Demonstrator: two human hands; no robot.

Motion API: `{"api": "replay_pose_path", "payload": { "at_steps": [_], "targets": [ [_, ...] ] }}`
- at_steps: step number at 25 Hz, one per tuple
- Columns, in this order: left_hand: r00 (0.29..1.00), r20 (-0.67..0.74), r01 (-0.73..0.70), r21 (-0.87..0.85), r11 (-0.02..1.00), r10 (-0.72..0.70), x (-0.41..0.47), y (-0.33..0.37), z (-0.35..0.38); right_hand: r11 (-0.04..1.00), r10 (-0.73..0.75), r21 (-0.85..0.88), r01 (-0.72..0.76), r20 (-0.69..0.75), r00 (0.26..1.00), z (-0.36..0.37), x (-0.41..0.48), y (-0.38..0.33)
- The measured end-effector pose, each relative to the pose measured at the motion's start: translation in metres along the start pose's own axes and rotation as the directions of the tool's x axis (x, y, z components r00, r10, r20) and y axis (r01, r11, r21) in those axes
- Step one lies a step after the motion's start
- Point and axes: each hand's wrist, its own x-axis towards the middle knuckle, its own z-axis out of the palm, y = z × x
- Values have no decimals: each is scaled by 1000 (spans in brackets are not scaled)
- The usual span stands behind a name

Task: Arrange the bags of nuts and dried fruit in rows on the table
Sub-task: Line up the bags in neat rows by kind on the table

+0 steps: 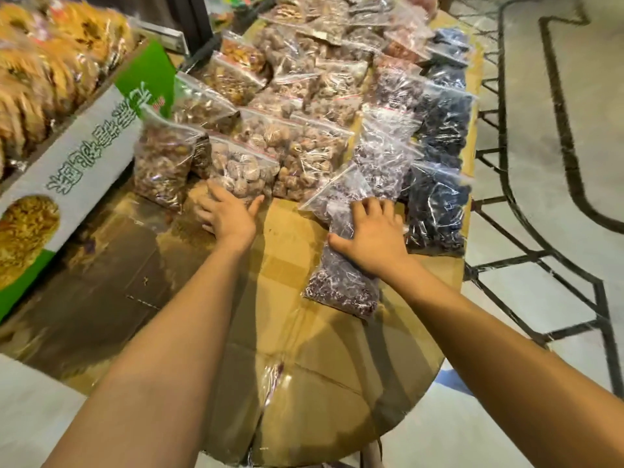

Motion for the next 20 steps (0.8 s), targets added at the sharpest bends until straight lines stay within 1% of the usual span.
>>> {"api": "replay_pose_path", "payload": {
  "at_steps": [3,5,8,11,14,16,19,20],
  "targets": [
    [988,92,-132,62,989,126,-2,-14,-7,1000,7,30,-7,8,1000,-1,-3,1],
    [981,145,-142,80,987,129,-2,-16,-16,999,2,39,-3,27,1000,-4,-4,1],
    [978,200,-95,144,985,65,-9,-12,-25,999,-41,21,39,82,996,-10,-2,3],
    [987,145,-81,131,988,62,-23,11,-30,991,-128,51,123,106,986,-29,12,21],
    [985,78,-166,142,976,157,-27,60,-31,983,-178,58,176,32,984,-62,54,62],
    [982,17,-188,182,965,188,-23,94,-32,982,-180,59,179,9,984,-81,87,95],
    [989,-72,-113,205,972,130,-16,143,-2,972,-232,51,230,30,972,-100,138,163],
    [991,-81,-91,214,973,110,-16,161,14,968,-249,42,248,37,968,-105,153,188]
  ]
}}
